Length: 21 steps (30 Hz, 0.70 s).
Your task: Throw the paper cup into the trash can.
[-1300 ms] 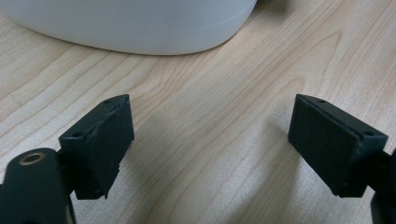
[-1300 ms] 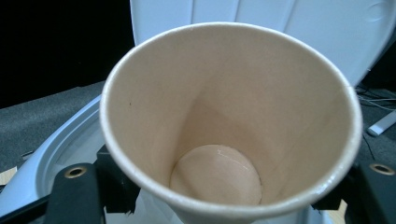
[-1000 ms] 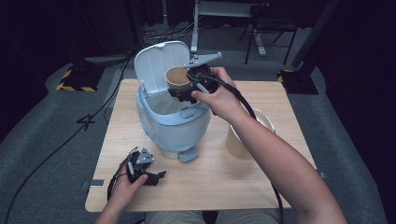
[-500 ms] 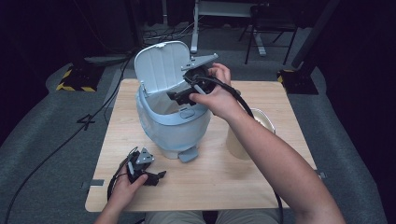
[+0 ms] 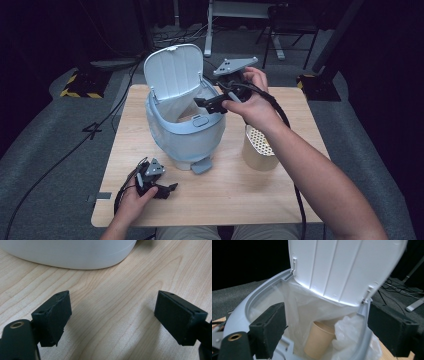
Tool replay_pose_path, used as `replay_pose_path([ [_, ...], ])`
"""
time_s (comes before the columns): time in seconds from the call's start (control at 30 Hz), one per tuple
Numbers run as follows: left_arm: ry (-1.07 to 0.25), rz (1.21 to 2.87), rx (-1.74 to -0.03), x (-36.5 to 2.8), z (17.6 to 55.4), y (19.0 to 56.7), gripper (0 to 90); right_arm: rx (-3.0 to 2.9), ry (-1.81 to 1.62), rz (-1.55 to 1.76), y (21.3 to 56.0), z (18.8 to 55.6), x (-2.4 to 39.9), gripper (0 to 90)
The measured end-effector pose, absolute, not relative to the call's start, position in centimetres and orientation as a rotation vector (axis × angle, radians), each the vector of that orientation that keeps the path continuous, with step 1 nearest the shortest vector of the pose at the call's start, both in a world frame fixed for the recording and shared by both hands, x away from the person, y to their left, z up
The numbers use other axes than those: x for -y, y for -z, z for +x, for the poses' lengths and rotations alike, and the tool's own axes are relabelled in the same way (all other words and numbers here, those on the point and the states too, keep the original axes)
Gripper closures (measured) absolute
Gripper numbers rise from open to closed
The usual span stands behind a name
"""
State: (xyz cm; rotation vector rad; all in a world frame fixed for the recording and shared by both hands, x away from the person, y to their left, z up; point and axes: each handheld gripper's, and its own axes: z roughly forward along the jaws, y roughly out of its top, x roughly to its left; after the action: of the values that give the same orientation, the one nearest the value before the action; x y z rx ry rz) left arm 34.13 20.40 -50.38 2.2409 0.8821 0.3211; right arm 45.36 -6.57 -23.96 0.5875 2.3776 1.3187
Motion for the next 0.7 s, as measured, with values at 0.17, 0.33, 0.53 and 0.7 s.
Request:
replay_pose_path([
  [0.17,-0.329,2.242,-0.886,-20.6,34.2,50.4,14.8,-2.334,-1.321,0.590,23.5,44.0,9.3,16.0],
  [0.33,-0.333,2.238,-0.904,-20.7,34.3,50.4,14.8,-2.319,-1.309,0.616,23.3,42.8,11.8,16.4],
  [0.53,-0.337,2.235,-0.910,-20.8,34.3,50.4,14.8,-2.313,-1.296,0.694,23.5,41.5,15.1,16.8],
  [0.7,-0.339,2.232,-0.915,-20.8,34.3,50.4,14.8,-2.309,-1.278,0.740,24.3,40.5,18.0,17.2],
])
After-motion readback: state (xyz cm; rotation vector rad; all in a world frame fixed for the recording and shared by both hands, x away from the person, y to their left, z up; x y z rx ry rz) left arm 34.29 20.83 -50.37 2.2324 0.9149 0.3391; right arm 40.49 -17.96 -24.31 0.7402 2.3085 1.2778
